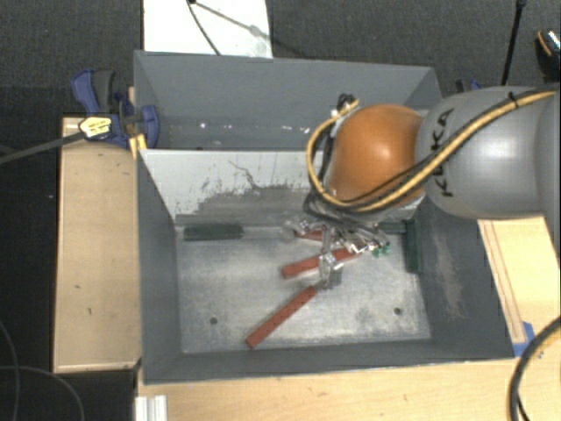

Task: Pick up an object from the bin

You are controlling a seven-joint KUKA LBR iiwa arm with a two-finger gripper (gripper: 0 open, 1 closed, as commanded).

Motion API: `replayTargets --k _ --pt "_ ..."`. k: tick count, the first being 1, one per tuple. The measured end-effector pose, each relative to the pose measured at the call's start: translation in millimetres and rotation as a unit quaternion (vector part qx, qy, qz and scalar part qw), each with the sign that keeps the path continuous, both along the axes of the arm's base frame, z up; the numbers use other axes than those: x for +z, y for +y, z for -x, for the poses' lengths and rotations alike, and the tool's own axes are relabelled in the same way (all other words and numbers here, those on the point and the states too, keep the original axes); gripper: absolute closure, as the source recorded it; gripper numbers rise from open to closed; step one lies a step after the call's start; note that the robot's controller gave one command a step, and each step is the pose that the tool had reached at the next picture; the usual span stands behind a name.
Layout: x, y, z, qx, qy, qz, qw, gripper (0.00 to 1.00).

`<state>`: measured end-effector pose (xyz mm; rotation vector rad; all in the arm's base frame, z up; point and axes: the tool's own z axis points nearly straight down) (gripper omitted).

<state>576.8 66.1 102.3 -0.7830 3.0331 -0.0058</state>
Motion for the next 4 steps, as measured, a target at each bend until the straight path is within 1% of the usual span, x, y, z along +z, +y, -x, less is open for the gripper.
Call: replayTargets --k 1,2,3,4 --pt "-1.6 -59.4 -8.4 0.008 0.0022 0.000 1.0000 0.00" --pt "-32.6 -53.8 5.6 -0.047 0.0049 -0.002 0.9989 0.00" --pt "-32.1 -53.5 5.0 -0.051 0.0046 -0.002 0.9987 0.00" --pt "-31.8 -53.6 5.0 -0.053 0.0047 -0.002 0.9986 1.00"
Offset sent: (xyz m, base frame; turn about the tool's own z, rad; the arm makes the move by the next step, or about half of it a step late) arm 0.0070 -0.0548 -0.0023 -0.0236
